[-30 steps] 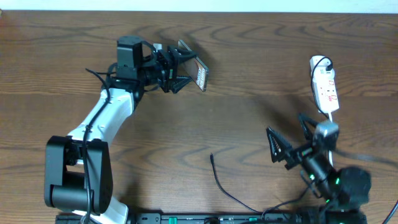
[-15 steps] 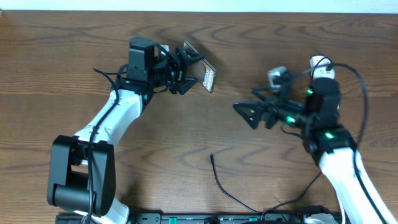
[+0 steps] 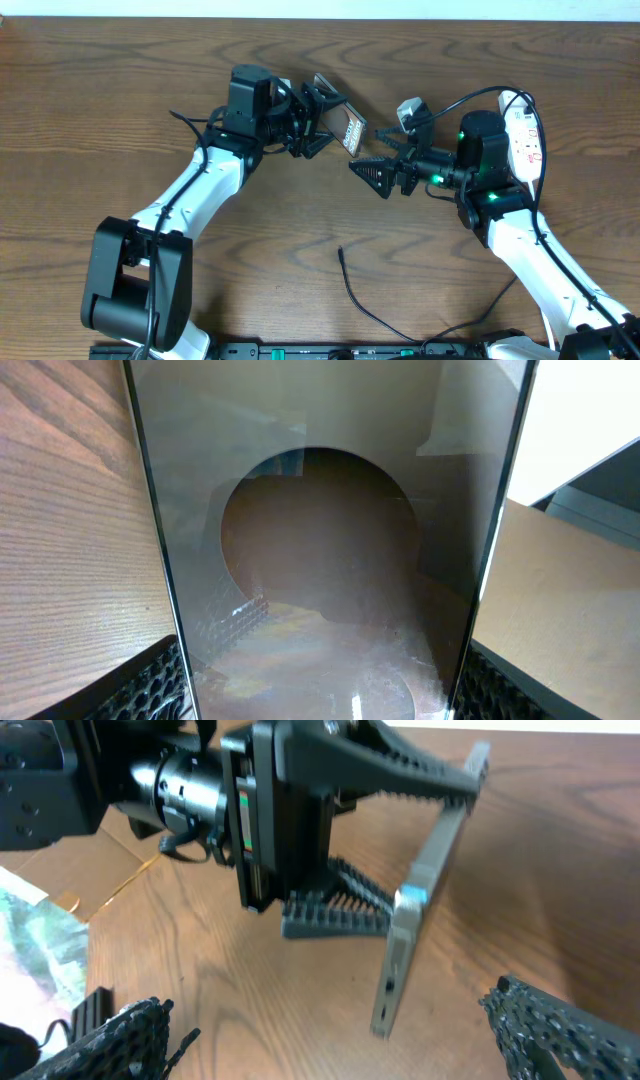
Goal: Plug charger to phone and switch on socket
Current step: 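Move the right gripper toward the phone held by the left gripper, then grasp the phone's edge with the right gripper and release the left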
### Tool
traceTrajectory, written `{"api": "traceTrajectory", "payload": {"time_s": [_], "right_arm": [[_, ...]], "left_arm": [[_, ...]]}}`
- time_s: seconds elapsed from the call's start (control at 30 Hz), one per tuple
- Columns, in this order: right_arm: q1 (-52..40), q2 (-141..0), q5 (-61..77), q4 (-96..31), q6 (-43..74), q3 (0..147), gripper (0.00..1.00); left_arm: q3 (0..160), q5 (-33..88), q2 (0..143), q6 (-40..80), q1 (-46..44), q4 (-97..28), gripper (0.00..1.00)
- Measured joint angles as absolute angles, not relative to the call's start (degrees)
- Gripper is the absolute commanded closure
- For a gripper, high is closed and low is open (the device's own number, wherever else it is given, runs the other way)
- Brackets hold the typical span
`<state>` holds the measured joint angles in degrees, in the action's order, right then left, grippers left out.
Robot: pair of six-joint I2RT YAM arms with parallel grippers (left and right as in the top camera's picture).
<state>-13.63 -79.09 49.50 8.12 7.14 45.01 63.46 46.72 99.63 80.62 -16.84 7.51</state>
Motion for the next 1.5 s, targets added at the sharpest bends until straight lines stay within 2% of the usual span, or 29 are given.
{"api": "traceTrajectory", "payload": {"time_s": [0.3, 0.4, 0.53, 0.73, 1.03, 1.2, 1.5], "right_arm": [[-13.6, -79.1, 44.1, 8.4, 10.7, 45.0, 0.01], [-13.6, -79.1, 41.0, 8.4, 13.5, 45.0, 0.05], [-14.2, -79.1, 38.2, 8.4, 16.4, 45.0, 0.07], [-18.0, -79.1, 33.4, 8.0, 17.6, 45.0, 0.04], [-22.9, -79.1, 23.0, 7.1, 18.2, 45.0, 0.08], [-23.1, -79.1, 20.1, 7.1, 18.9, 45.0, 0.2], [-23.1, -79.1, 18.0, 6.6, 19.1, 45.0, 0.23]], "left_arm": [[63.5, 46.5, 99.6, 81.2, -18.9, 7.5, 0.93], [63.5, 46.5, 99.6, 81.2, -19.5, 7.5, 0.92], [63.5, 46.2, 99.6, 81.3, -20.1, 7.6, 0.93], [63.5, 45.9, 99.6, 82.1, -20.4, 7.6, 0.93], [63.5, 45.7, 99.6, 82.5, -21.1, 7.6, 0.93], [63.5, 45.7, 99.6, 82.5, -21.8, 7.6, 0.93], [63.5, 45.5, 99.6, 82.5, -23.8, 7.6, 0.93]]}}
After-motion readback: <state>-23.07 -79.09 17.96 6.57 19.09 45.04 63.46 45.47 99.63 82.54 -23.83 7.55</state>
